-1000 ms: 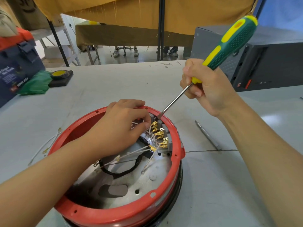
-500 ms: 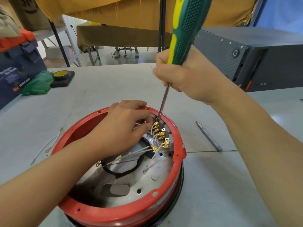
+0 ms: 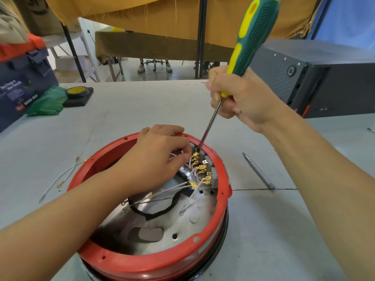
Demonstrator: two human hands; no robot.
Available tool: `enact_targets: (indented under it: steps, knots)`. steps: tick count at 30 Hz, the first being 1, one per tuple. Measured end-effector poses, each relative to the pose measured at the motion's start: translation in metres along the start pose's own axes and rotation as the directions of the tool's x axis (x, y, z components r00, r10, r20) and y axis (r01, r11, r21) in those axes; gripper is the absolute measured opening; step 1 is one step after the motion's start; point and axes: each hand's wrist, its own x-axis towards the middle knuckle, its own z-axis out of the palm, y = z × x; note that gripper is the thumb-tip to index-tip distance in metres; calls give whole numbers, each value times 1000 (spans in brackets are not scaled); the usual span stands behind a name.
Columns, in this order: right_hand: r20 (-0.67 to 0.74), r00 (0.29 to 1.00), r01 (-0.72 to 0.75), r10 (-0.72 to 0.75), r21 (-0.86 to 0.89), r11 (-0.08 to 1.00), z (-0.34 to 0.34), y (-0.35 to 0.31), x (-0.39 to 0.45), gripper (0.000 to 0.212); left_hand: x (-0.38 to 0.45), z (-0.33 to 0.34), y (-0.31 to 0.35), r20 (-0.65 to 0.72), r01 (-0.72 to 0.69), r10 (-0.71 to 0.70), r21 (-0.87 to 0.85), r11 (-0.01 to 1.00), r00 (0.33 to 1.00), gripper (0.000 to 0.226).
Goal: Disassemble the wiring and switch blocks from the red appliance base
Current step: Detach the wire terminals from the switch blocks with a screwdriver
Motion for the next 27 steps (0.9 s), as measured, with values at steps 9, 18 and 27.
enact_targets:
  steps: [9,18,27]
  knots:
    - [-112,988,-82,110,228,970,-13,24,-2,27,0,-1,-1,15,-1,1,10,1000,1000,12]
    - [-185,975,-63,125,308,949,-16,32,-13,22,0,0,-2,7,-13,13,10,1000,1000,12]
    - [-120,992,35,-28,52,998,-7,7,-16,30,0,1,-2,0,-16,16,9,1000,1000,14]
